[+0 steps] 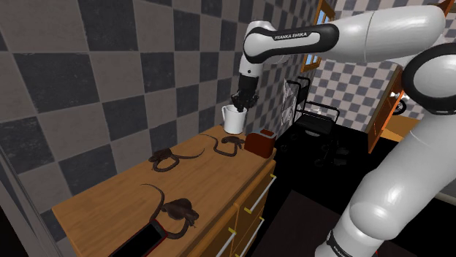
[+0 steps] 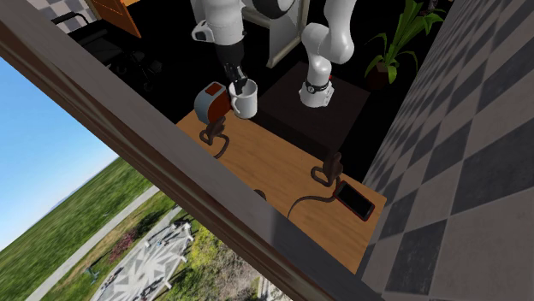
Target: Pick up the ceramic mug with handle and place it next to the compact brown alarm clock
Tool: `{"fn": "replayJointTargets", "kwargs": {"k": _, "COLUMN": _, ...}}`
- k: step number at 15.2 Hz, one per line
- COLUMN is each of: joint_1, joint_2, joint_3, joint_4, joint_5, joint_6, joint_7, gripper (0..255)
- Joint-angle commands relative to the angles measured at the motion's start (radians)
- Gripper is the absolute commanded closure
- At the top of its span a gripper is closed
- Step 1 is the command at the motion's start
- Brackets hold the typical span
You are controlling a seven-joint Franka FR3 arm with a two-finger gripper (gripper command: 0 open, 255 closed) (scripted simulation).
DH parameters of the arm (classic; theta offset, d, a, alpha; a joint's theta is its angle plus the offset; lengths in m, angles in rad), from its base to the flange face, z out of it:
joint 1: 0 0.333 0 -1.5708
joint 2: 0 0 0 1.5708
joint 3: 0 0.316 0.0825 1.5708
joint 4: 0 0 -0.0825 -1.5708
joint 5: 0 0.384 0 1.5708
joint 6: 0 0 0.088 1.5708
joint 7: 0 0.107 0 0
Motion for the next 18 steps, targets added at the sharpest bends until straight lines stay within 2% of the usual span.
{"fn": "replayJointTargets", "kwargs": {"k": 1, "joint_1": -0.018, "joint_2": -0.026, "joint_3": -0.025, "joint_4": -0.031, "joint_5": -0.004, "joint_6": 0.002, "joint_7": -0.044, "gripper": 255}}
{"fn": "replayJointTargets", "kwargs": {"k": 7, "joint_1": -0.075, "joint_2": -0.068, "joint_3": -0.108, "joint_4": -0.070, "joint_5": -0.023, "joint_6": -0.008, "joint_7": -0.177, "gripper": 255}}
{"fn": "replayJointTargets", "kwargs": {"k": 18, "joint_1": -0.076, "joint_2": -0.055, "joint_3": -0.109, "joint_4": -0.206, "joint_5": -0.020, "joint_6": 0.140, "joint_7": -0.186, "gripper": 255}}
